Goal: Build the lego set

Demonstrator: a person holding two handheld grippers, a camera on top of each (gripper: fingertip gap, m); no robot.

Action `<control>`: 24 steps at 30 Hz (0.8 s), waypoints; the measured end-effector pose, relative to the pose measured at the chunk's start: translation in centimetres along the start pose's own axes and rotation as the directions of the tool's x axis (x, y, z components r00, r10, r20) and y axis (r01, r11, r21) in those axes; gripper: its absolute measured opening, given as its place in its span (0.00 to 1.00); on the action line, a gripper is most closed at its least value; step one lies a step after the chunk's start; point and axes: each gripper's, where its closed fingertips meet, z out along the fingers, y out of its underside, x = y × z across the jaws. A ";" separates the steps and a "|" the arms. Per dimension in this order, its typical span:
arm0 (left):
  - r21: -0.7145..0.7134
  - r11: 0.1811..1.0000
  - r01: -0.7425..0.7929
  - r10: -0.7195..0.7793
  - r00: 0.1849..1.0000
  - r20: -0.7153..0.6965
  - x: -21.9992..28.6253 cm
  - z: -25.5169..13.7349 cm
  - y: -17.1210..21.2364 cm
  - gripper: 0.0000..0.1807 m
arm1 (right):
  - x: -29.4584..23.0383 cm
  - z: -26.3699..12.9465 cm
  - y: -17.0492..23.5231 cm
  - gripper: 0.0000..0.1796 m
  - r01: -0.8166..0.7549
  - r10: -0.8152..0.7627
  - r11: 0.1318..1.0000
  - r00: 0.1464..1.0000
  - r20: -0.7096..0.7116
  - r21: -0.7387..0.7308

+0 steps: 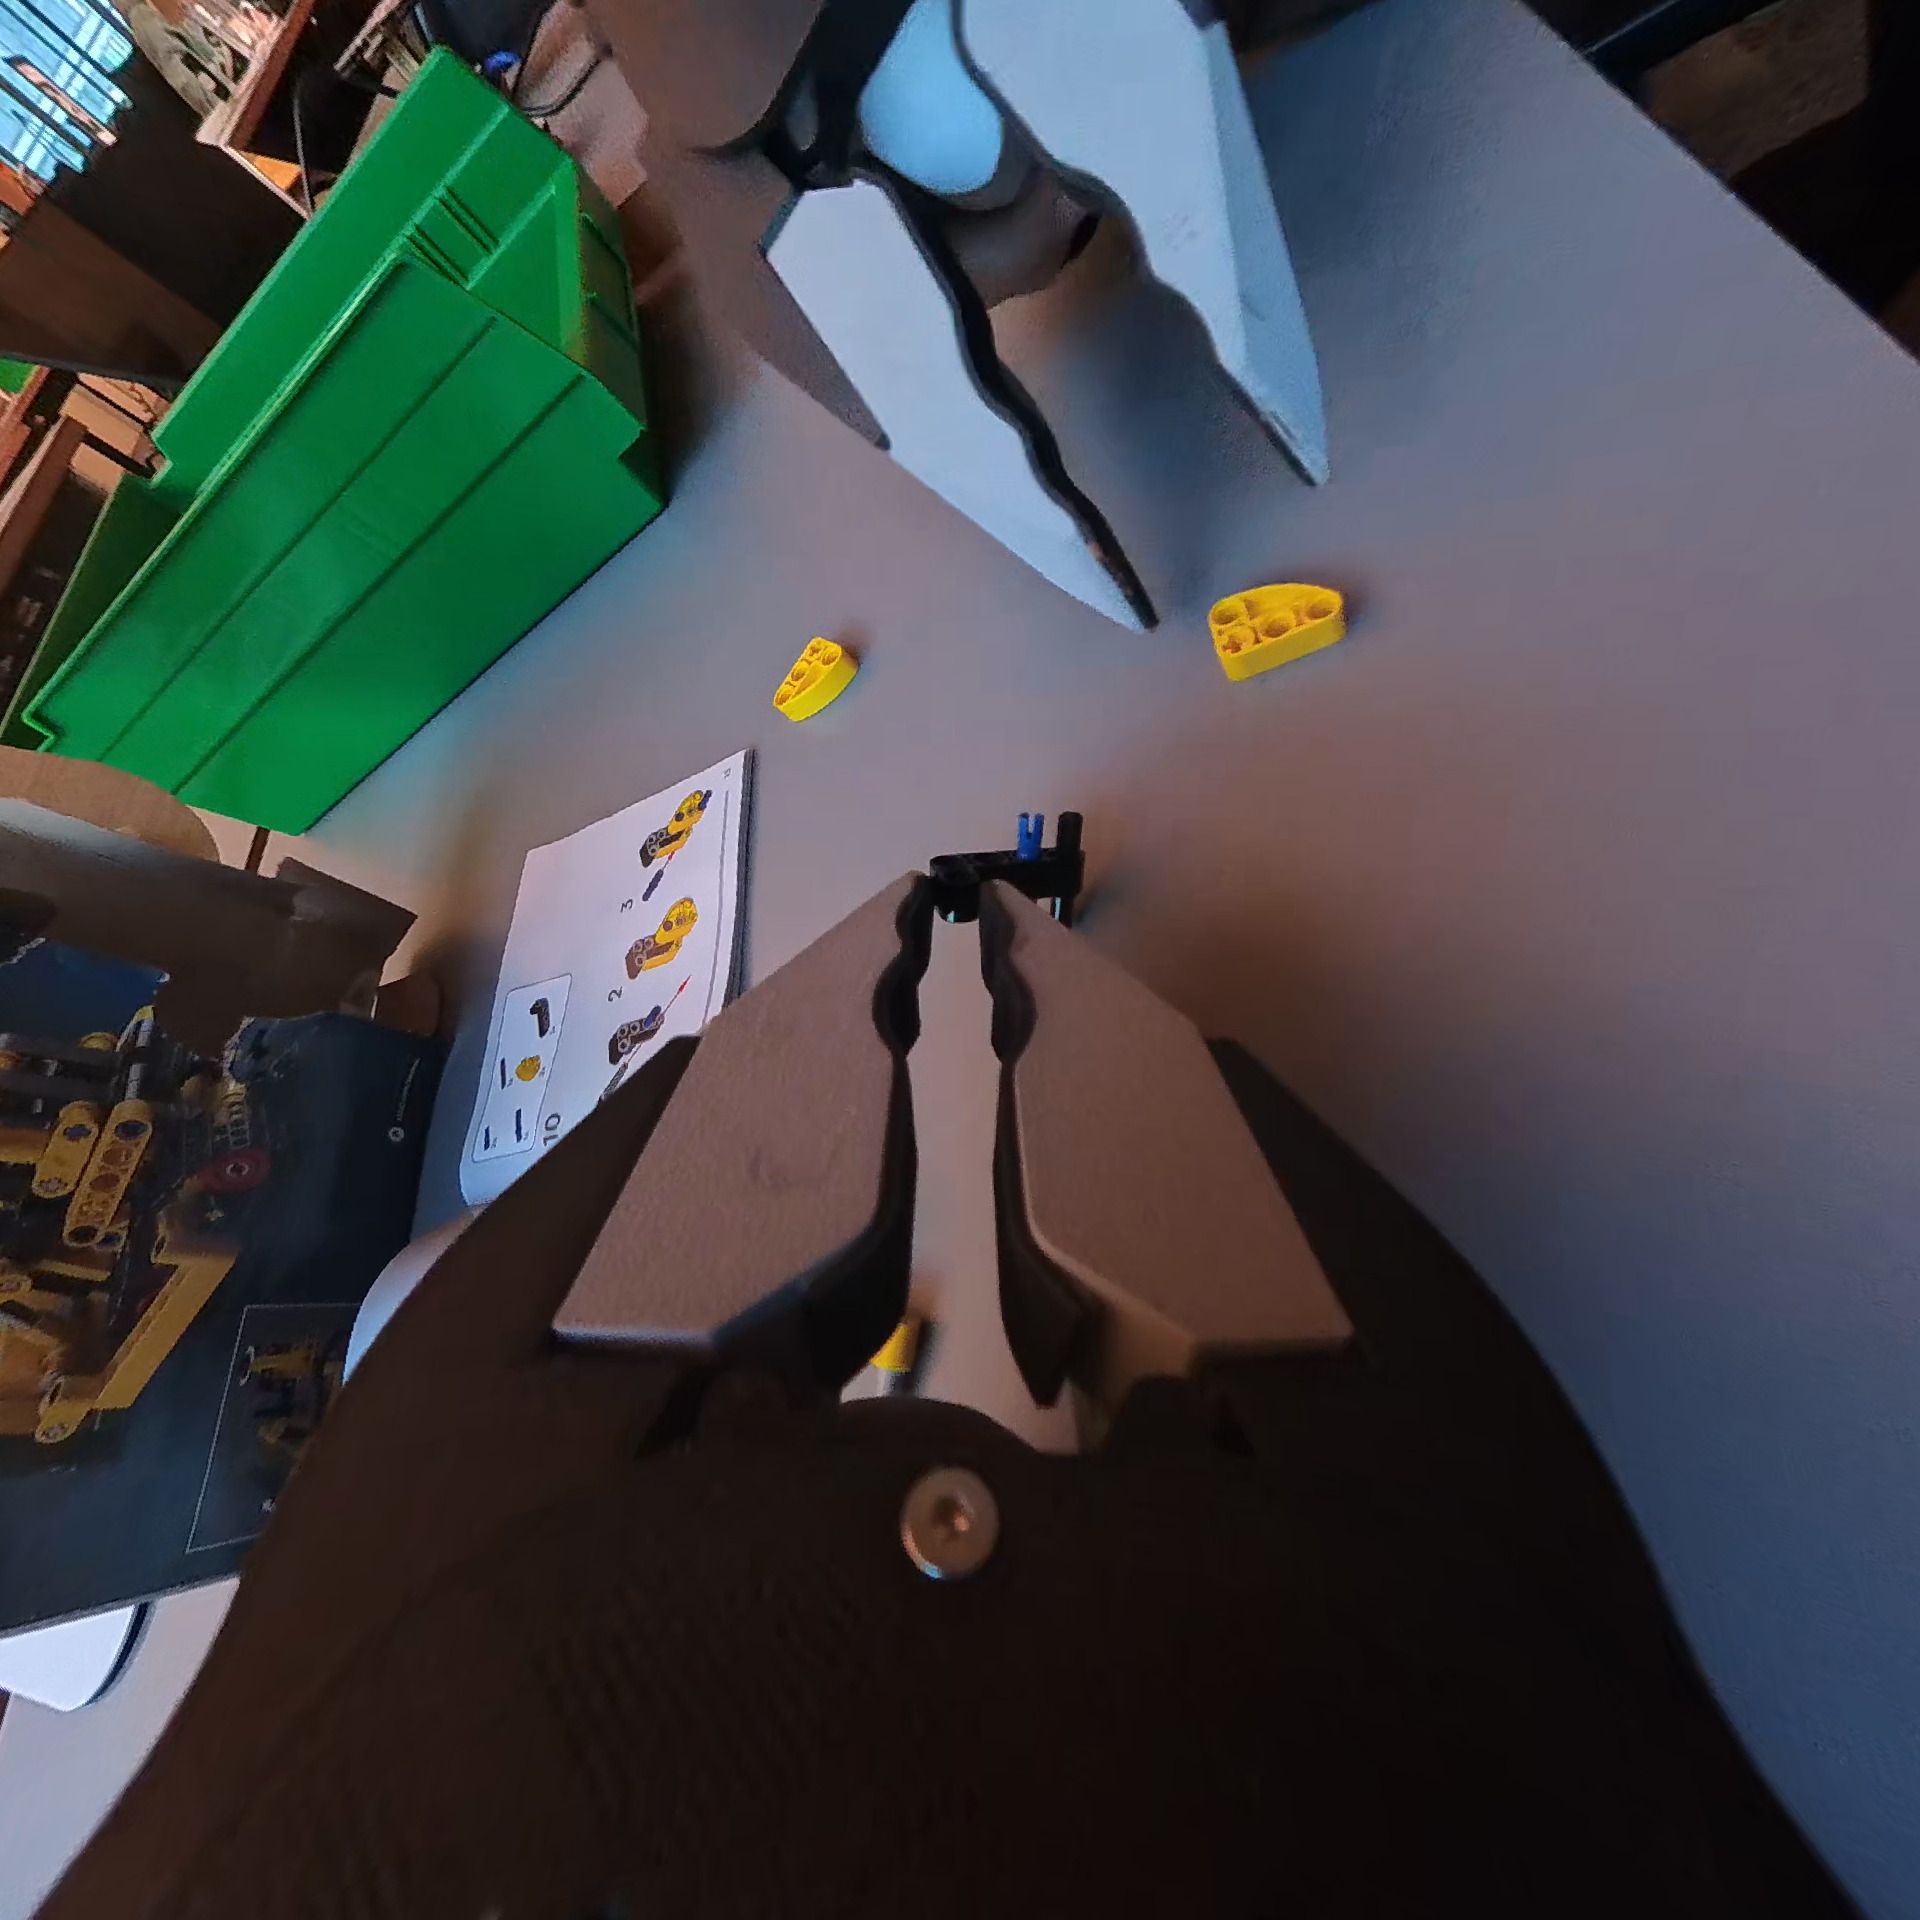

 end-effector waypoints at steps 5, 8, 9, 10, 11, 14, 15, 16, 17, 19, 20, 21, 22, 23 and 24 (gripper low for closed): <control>-0.001 1.000 -0.008 0.008 1.000 0.005 0.0 0.0 0.0 0.03 | 0.1 1.3 0.2 0.19 0.172 -0.194 0.973 0.970 -0.144 -0.153; -0.009 1.000 -0.010 0.010 1.000 0.012 -0.1 -0.1 0.1 0.03 | 0.1 1.6 0.3 0.21 0.107 -0.143 0.974 0.974 -0.173 -0.200; -0.014 1.000 -0.013 0.013 1.000 0.016 -0.2 -0.1 0.2 0.03 | 0.1 1.5 0.3 0.22 0.079 -0.118 0.976 0.974 -0.193 -0.201; -0.017 1.000 -0.017 0.017 1.000 0.020 -0.2 -0.2 0.2 0.03 | 0.3 1.3 0.4 0.21 0.056 -0.099 0.980 0.970 -0.223 -0.194; -0.019 1.000 -0.020 0.020 1.000 0.023 -0.3 -0.2 0.2 0.03 | 0.2 1.2 0.3 0.20 0.034 -0.075 0.984 0.968 -0.239 -0.172; -0.022 1.000 -0.022 0.022 0.999 0.028 -0.3 -0.3 0.1 0.03 | 0.1 1.3 0.5 0.22 -0.061 0.026 0.992 0.957 -0.290 -0.112; -0.023 0.999 -0.024 0.024 0.999 0.026 -0.3 -0.3 0.1 0.03 | 0.0 1.3 0.3 0.23 -0.083 0.053 0.993 0.949 -0.311 -0.082; -0.025 0.999 -0.025 0.026 0.999 0.025 -0.2 -0.2 0.1 0.03 | 0.1 1.2 0.2 0.23 -0.109 0.085 0.993 0.938 -0.336 -0.054; -0.027 0.999 -0.028 0.028 0.999 0.025 -0.2 -0.2 0.1 0.03 | 0.1 1.2 0.1 0.24 -0.128 0.109 0.991 0.926 -0.361 -0.029; -0.031 0.999 -0.033 0.033 0.999 0.023 -0.1 -0.2 0.0 0.03 | 0.2 1.0 0.1 0.25 -0.120 0.106 0.993 0.902 -0.418 -0.008; -0.030 0.999 -0.035 0.035 0.999 0.023 0.0 -0.1 0.0 0.03 | -0.1 1.0 0.0 0.23 -0.083 0.069 0.996 0.896 -0.439 -0.012; -0.029 0.999 -0.036 0.036 0.999 0.022 0.0 -0.1 -0.1 0.03 | -0.4 1.0 -0.2 0.22 -0.028 0.013 0.999 0.889 -0.457 -0.027; -0.028 0.999 -0.036 0.037 0.999 0.021 0.0 -0.1 -0.1 0.03 | -0.4 0.8 -0.2 0.20 0.023 -0.046 0.998 0.872 -0.488 -0.054; -0.028 0.999 -0.036 0.037 0.999 0.019 0.1 -0.1 -0.1 0.03 | -0.4 0.7 -0.2 0.19 0.058 -0.094 0.995 0.857 -0.507 -0.087; -0.030 0.999 -0.037 0.038 0.999 0.019 0.1 -0.1 -0.1 0.03 | -0.6 0.8 -0.3 0.17 0.080 -0.125 0.991 0.854 -0.506 -0.110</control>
